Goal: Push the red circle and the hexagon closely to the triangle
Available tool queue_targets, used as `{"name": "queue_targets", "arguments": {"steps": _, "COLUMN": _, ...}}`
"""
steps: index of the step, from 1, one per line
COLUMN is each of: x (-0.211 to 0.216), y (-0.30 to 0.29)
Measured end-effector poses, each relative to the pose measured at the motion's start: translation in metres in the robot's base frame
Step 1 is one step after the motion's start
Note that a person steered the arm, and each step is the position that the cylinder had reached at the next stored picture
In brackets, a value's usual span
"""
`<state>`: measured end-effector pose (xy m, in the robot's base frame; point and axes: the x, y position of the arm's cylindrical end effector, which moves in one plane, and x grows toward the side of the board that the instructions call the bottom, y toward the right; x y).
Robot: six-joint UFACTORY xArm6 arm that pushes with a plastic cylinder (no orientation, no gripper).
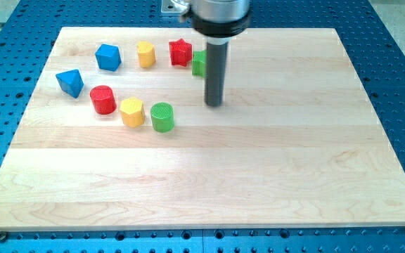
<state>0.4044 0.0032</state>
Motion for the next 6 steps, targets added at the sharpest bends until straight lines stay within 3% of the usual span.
{"name": "queue_targets", "arguments": {"steps": 2, "x": 0.027, "y": -0.021}}
{"name": "queue_targets", "arguments": {"steps": 3, "x": 0.027, "y": -0.094}}
{"name": "queue_targets", "arguments": {"steps": 4, "x": 0.037, "y": -0.112}}
{"name": "queue_targets", "arguments": {"steps": 5, "x": 0.024, "y": -0.150}}
{"name": "queue_targets", "arguments": {"steps": 6, "x": 0.003, "y": -0.151}}
